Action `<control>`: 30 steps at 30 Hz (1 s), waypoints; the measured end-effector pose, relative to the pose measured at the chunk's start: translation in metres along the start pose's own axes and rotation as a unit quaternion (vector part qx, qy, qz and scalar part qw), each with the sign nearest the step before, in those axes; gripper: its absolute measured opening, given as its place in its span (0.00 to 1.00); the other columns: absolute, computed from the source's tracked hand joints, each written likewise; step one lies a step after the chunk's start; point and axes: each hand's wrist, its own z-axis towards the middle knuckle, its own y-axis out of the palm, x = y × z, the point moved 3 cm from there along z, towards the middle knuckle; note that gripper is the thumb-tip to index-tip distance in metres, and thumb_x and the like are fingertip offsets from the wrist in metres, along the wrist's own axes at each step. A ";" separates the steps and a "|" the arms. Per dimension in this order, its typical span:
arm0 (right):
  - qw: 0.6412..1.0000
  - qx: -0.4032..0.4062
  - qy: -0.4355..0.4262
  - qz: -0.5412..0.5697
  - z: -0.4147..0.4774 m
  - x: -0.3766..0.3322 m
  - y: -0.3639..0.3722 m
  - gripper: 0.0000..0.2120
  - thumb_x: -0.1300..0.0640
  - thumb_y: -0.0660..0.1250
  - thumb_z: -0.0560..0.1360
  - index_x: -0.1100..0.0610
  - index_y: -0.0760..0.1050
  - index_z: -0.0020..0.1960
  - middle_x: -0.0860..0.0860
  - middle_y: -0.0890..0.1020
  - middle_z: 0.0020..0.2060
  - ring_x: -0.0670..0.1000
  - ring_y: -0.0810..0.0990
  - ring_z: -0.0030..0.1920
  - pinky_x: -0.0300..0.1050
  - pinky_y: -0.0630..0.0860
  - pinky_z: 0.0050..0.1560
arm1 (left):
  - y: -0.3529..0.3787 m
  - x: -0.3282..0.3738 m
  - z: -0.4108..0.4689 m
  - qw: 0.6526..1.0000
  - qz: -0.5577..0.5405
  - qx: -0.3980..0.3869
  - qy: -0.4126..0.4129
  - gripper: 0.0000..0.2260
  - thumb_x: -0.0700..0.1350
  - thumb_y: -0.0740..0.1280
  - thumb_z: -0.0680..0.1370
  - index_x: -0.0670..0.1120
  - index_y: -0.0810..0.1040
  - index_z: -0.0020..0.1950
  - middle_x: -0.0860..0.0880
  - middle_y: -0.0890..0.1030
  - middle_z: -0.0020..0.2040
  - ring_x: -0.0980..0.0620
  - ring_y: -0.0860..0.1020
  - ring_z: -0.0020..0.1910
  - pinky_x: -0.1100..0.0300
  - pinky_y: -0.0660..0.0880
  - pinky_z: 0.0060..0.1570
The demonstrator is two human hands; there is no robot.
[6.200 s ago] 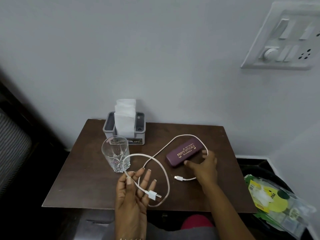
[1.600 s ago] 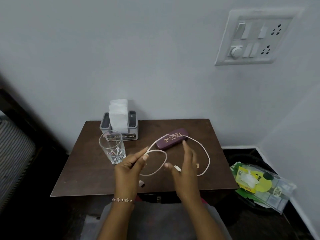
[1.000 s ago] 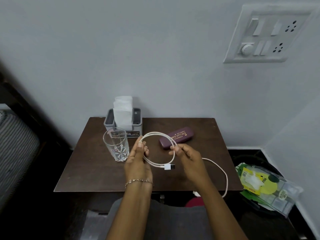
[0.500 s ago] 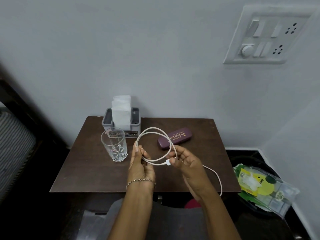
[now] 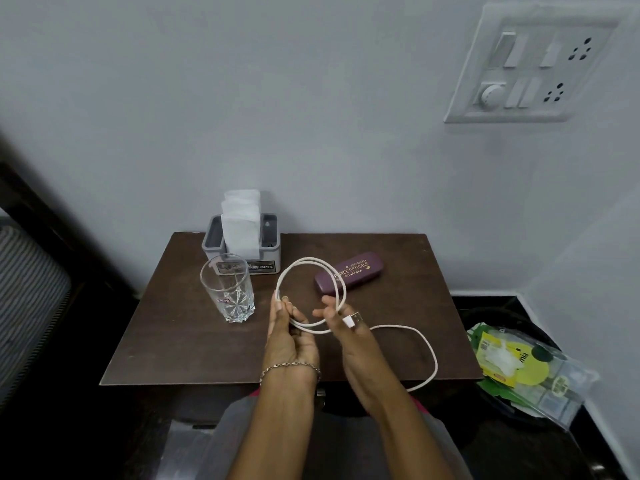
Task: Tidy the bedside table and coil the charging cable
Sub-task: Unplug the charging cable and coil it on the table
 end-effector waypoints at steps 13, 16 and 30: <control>0.998 -0.002 -0.067 0.014 0.006 -0.005 -0.009 0.13 0.46 0.60 0.77 0.55 0.73 0.51 0.54 0.84 0.51 0.54 0.78 0.60 0.56 0.68 0.65 | -0.016 -0.008 -0.008 0.995 0.095 0.030 0.000 0.08 0.35 0.60 0.78 0.43 0.76 0.44 0.50 0.81 0.32 0.60 0.80 0.26 0.68 0.78 0.31; 0.995 0.005 -0.071 0.073 0.007 -0.011 -0.012 0.12 0.50 0.58 0.76 0.58 0.71 0.50 0.52 0.85 0.45 0.56 0.78 0.61 0.55 0.68 0.65 | -0.018 -0.010 -0.010 0.996 0.080 0.027 -0.001 0.07 0.35 0.60 0.78 0.42 0.76 0.44 0.49 0.82 0.30 0.59 0.81 0.27 0.67 0.78 0.33; 0.988 -0.010 -0.047 0.144 0.005 -0.007 -0.009 0.07 0.55 0.60 0.77 0.58 0.72 0.49 0.51 0.77 0.36 0.52 0.81 0.51 0.43 0.76 0.58 | -0.016 -0.014 -0.006 0.998 0.047 0.030 -0.006 0.07 0.34 0.58 0.79 0.41 0.75 0.47 0.46 0.76 0.42 0.55 0.81 0.33 0.65 0.78 0.34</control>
